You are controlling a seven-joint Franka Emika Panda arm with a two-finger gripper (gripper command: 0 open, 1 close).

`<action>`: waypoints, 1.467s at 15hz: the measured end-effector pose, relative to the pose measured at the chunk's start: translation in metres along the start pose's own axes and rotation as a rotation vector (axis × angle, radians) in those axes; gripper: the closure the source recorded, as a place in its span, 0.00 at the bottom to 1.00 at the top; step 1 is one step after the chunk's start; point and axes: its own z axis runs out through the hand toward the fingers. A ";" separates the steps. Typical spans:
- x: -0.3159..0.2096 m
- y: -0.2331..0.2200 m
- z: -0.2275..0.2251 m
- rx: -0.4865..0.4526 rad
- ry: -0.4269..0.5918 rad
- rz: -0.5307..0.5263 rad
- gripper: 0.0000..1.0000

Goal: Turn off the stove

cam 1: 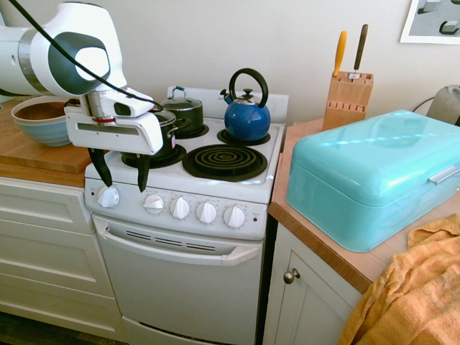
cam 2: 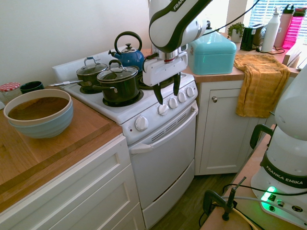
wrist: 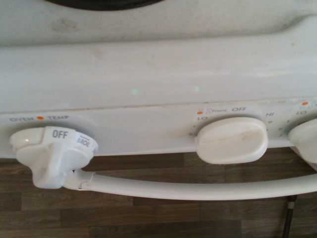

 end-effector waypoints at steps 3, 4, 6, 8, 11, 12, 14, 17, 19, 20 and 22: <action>0.004 0.000 0.009 -0.004 -0.013 -0.048 1.00; 0.006 0.000 0.009 0.002 -0.012 -0.059 1.00; 0.012 0.003 0.008 0.018 -0.004 -0.073 1.00; 0.019 0.005 0.011 0.018 -0.009 -0.088 1.00; 0.026 -0.001 0.017 0.016 -0.019 -0.103 1.00; 0.029 -0.002 0.020 0.014 -0.022 -0.106 1.00; 0.033 -0.002 0.024 0.012 -0.026 -0.104 1.00; 0.035 -0.003 0.029 0.014 -0.024 -0.104 1.00; 0.035 -0.004 0.030 0.019 -0.021 -0.104 1.00; 0.035 -0.003 0.030 0.019 -0.022 -0.105 1.00; 0.037 -0.003 0.031 0.022 -0.024 -0.105 1.00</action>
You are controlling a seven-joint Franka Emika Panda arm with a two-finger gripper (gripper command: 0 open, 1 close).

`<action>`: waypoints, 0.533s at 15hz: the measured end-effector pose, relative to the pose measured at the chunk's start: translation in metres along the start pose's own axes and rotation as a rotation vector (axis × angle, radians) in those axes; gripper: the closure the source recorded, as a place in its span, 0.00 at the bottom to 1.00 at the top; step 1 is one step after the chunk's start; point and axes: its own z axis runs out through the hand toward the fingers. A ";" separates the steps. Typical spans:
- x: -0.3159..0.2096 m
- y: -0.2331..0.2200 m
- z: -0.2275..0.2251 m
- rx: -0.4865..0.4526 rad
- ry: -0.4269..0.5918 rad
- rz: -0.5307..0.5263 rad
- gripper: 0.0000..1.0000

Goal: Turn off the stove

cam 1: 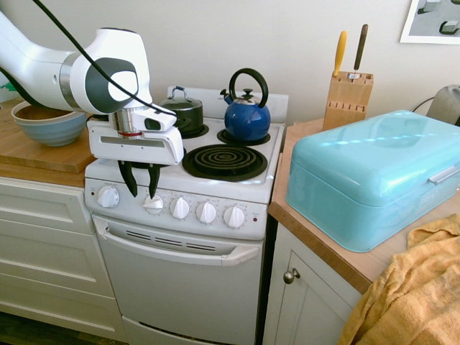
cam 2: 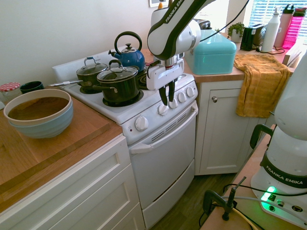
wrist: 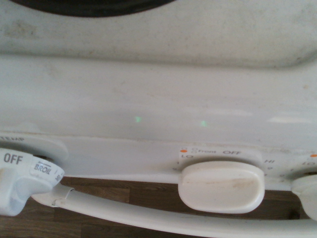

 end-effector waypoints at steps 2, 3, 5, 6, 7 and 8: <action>0.002 0.001 0.001 0.010 -0.003 0.005 1.00; 0.004 0.002 0.001 0.015 -0.004 0.006 1.00; 0.007 0.004 0.001 0.026 -0.008 0.010 1.00; 0.008 0.005 0.001 0.031 -0.009 0.011 1.00; 0.008 0.005 0.001 0.037 -0.011 0.014 1.00; 0.009 0.006 0.001 0.038 -0.012 0.016 1.00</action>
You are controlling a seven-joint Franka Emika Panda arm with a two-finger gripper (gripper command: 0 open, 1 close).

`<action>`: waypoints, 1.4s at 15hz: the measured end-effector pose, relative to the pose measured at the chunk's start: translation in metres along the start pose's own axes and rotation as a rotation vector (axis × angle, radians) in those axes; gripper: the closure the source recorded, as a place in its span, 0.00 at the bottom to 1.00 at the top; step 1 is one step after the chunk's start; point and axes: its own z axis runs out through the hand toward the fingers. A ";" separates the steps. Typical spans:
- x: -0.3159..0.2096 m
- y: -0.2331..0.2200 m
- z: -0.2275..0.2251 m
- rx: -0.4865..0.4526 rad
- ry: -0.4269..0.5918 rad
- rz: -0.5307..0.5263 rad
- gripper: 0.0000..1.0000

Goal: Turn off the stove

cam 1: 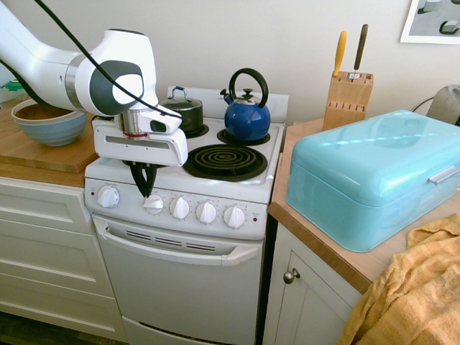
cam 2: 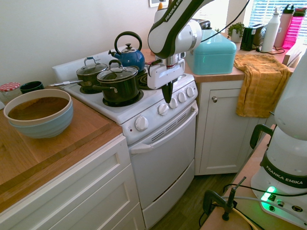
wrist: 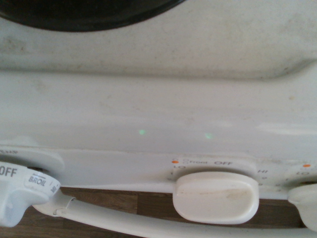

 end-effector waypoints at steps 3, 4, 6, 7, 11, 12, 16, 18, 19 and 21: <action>0.011 -0.001 0.003 -0.001 0.000 0.011 1.00; 0.016 -0.002 0.006 -0.004 -0.003 0.015 1.00; 0.023 -0.006 0.014 -0.012 -0.012 0.019 1.00; 0.026 -0.007 0.018 -0.016 -0.016 0.019 1.00; 0.032 -0.013 0.025 -0.029 -0.027 0.017 1.00; 0.032 -0.013 0.025 -0.032 -0.026 0.018 1.00; 0.031 -0.014 0.028 -0.049 -0.032 0.021 1.00; 0.032 -0.014 0.032 -0.057 -0.039 0.021 1.00; 0.032 -0.013 0.033 -0.059 -0.041 0.022 1.00; 0.033 -0.012 0.037 -0.064 -0.046 0.025 1.00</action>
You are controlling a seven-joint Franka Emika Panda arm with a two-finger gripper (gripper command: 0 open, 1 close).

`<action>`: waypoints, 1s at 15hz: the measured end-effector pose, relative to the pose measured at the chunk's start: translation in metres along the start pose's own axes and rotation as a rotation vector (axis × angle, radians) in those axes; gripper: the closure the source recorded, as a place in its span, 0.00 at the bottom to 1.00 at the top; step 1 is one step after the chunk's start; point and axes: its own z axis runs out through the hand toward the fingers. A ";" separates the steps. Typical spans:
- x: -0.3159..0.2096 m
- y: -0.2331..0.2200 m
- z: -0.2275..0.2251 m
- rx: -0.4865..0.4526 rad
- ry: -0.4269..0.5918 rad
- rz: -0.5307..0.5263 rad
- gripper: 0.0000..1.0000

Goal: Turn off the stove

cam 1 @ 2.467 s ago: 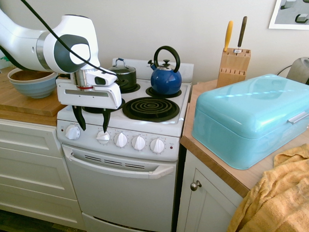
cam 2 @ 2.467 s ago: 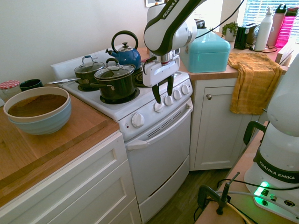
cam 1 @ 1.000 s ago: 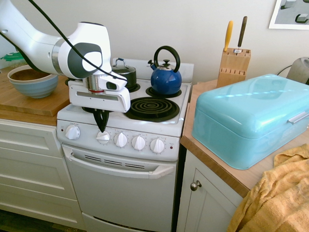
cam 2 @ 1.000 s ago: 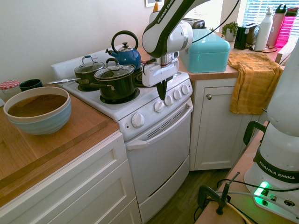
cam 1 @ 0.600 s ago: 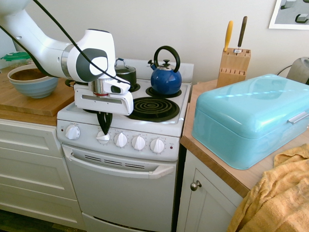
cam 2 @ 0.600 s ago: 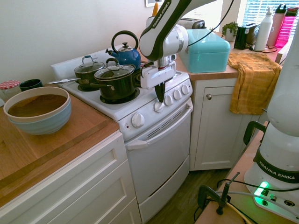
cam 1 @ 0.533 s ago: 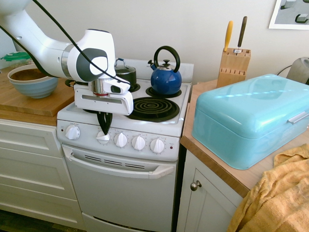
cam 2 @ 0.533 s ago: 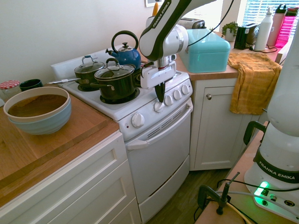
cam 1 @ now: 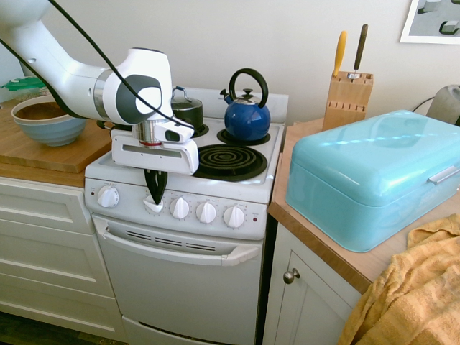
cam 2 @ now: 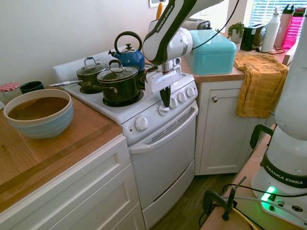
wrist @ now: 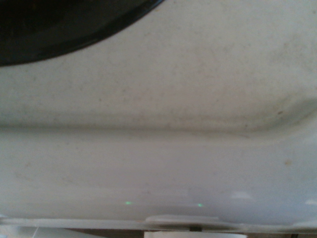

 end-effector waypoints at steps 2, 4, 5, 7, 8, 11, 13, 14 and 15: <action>0.001 0.001 0.005 -0.006 -0.008 0.004 1.00; 0.001 0.002 0.011 -0.008 -0.018 0.010 1.00; 0.002 0.003 0.012 -0.008 -0.022 0.012 1.00; 0.001 0.006 0.019 0.002 -0.027 0.015 1.00; 0.000 0.007 0.023 0.010 -0.029 0.014 1.00; -0.001 0.015 0.031 0.058 -0.045 0.001 1.00; -0.003 0.020 0.035 0.079 -0.020 0.029 1.00; -0.008 0.023 0.035 0.091 0.008 0.061 1.00; -0.016 0.025 0.030 0.110 0.047 0.091 1.00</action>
